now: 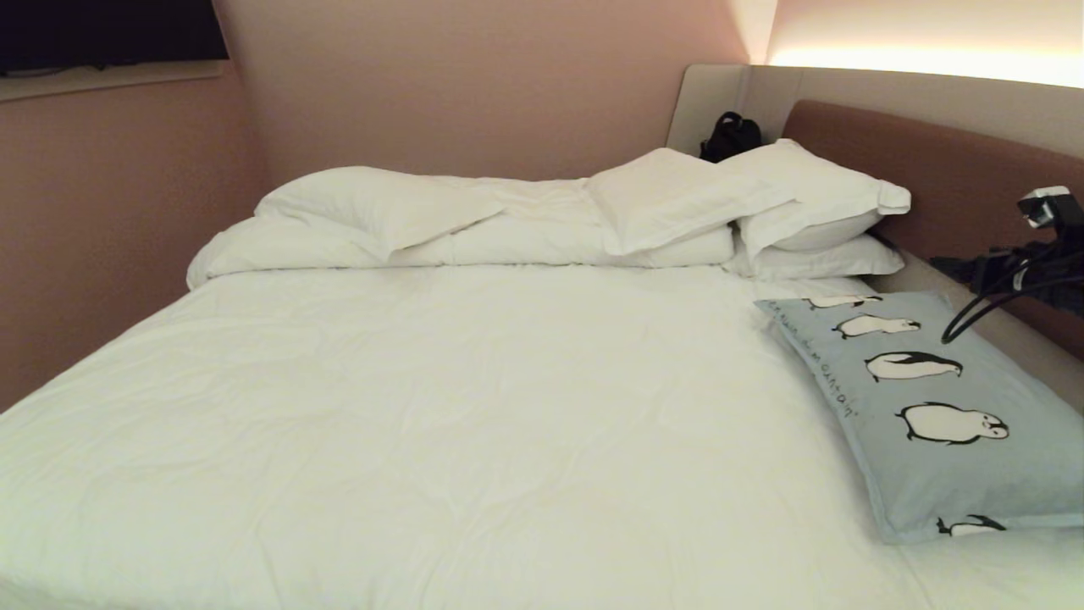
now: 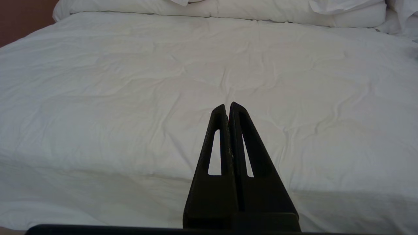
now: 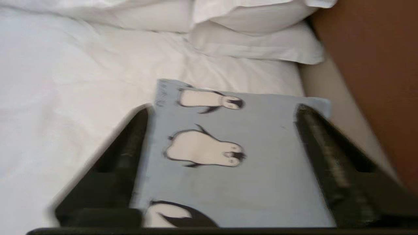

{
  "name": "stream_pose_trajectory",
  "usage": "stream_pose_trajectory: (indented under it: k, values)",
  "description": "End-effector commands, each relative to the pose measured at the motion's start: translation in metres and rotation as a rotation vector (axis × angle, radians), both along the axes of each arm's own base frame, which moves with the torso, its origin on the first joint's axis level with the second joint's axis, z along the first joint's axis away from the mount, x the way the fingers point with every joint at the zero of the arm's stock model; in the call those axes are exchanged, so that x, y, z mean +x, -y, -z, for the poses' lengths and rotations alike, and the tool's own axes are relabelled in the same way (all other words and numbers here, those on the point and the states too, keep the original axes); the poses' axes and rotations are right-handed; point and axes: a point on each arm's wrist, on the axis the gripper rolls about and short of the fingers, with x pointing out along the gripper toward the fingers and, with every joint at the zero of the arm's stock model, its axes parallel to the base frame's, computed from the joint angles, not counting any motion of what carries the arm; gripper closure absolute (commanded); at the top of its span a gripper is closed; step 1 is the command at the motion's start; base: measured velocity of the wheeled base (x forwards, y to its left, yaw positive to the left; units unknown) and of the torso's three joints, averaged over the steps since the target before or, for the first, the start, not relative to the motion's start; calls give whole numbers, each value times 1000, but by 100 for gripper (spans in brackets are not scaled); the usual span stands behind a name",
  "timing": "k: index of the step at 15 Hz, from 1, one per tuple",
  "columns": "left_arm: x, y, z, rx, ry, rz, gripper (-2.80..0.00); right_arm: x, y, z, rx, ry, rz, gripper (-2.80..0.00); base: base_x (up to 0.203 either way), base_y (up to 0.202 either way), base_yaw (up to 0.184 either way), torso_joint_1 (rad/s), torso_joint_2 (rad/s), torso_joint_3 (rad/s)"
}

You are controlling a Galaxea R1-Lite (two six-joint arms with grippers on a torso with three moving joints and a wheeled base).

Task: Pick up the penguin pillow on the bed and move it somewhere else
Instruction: Pick up the pillow

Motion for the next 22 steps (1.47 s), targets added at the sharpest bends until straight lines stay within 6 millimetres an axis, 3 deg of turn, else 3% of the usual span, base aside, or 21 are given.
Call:
stream_pose_trajectory:
  k: [1,5,9,12,15,17,20,22]
  values:
    - [0,0,0,-1,0,-1,0,-4,-3,-10,145,17,-66,0,0,0,0,0,0,0]
    - [0,0,0,1,1,-1,0,-14,-10,-31,246,44,-102,0,0,0,0,0,0,0]
    - [0,0,0,-1,1,-1,0,-28,-18,-34,293,-1,-64,0,0,0,0,0,0,0]
    - [0,0,0,-1,0,-1,0,-44,-4,-12,363,-69,33,0,0,0,0,0,0,0]
    - [0,0,0,-1,0,-1,0,-71,38,16,488,-118,173,0,0,0,0,0,0,0]
    - [0,0,0,-1,1,-1,0,-82,60,46,576,-169,247,0,0,0,0,0,0,0]
    - [0,0,0,-1,1,-1,0,-105,67,73,636,-241,308,0,0,0,0,0,0,0]
    - [0,0,0,-1,1,-1,0,-125,61,74,641,-256,324,0,0,0,0,0,0,0]
